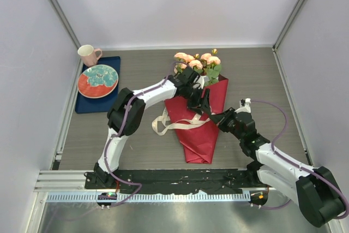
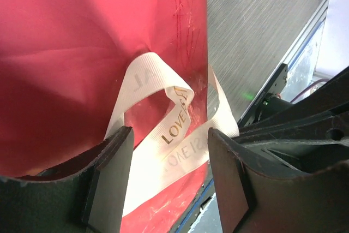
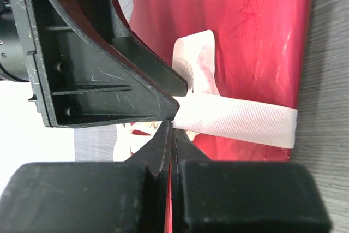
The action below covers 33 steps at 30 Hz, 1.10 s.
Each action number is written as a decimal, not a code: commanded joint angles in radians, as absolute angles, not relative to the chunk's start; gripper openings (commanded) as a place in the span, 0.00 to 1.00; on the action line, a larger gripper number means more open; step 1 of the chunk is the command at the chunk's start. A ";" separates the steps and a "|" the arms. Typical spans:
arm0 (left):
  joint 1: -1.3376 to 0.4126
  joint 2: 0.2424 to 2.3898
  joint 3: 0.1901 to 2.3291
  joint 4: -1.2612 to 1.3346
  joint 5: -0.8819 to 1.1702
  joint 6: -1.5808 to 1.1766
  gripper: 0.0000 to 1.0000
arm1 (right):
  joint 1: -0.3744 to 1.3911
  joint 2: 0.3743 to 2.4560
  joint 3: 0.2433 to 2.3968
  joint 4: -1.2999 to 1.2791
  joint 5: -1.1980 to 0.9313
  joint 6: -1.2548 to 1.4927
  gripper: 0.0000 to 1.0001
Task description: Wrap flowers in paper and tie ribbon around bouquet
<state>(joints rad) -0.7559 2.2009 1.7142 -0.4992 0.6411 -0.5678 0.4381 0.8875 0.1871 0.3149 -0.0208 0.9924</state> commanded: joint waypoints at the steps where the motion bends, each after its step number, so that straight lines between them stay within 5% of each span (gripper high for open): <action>1: -0.747 2.065 1.695 -0.505 0.676 -0.555 0.62 | 0.434 0.922 0.235 0.354 -0.026 0.976 0.00; 11: -0.745 1.936 1.516 -0.421 0.603 -0.457 0.55 | 0.425 0.950 0.245 0.345 -0.014 1.043 0.00; 16: -0.791 1.849 1.370 -0.263 0.532 -0.368 0.66 | 0.419 0.933 0.267 0.311 -0.003 1.083 0.00; 21: -0.822 1.900 1.396 -0.241 0.477 -0.330 0.66 | 0.413 0.946 0.291 0.301 -0.006 1.112 0.00; 27: -0.821 1.959 1.479 -0.279 0.425 -0.322 0.45 | 0.411 0.966 0.305 0.299 -0.020 1.118 0.00; 33: -0.819 1.982 1.529 -0.328 0.345 -0.316 0.03 | 0.411 0.928 0.322 0.181 -0.018 1.028 0.14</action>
<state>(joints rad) -0.8234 1.9747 1.4792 -0.3149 0.4168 -0.3382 0.4149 0.9638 0.2768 0.2436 -0.0212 1.0901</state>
